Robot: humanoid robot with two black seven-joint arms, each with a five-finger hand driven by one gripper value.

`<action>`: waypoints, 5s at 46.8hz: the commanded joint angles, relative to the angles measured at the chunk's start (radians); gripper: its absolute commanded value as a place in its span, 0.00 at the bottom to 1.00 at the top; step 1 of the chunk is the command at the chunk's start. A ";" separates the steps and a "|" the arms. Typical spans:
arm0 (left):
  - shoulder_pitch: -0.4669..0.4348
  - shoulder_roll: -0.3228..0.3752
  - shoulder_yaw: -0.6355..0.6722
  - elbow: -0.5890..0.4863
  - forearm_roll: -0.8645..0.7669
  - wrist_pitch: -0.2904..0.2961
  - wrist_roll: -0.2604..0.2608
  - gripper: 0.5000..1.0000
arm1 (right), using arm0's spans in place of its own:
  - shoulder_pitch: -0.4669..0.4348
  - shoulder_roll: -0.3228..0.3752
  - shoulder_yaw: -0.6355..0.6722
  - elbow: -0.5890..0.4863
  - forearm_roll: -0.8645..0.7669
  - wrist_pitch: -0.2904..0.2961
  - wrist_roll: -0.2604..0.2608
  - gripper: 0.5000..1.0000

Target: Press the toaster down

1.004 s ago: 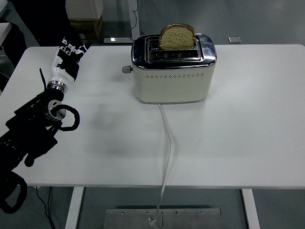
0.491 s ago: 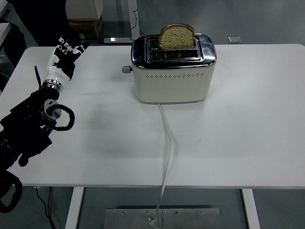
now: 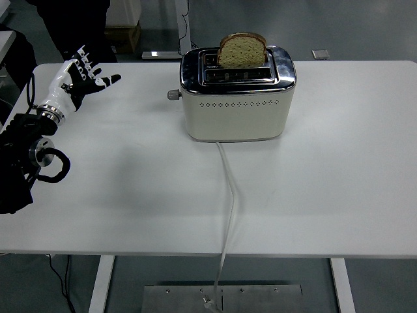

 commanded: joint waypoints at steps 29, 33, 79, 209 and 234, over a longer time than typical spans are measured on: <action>-0.006 0.288 0.173 -0.390 0.290 0.066 0.003 1.00 | 0.000 0.000 0.000 0.001 0.000 0.000 0.000 1.00; -0.006 0.295 0.173 -0.405 0.358 0.063 0.004 1.00 | 0.000 0.000 -0.001 0.001 0.000 0.000 -0.001 1.00; -0.090 0.291 0.208 -0.485 0.744 0.046 0.010 1.00 | 0.000 0.000 0.000 -0.001 0.001 0.000 0.000 1.00; -0.084 0.154 0.254 -0.389 0.711 0.017 0.010 1.00 | 0.000 0.000 0.000 0.001 0.000 0.000 0.000 1.00; -0.072 0.145 0.255 -0.386 0.711 0.019 0.010 1.00 | 0.000 0.000 0.000 0.001 0.000 0.000 0.000 1.00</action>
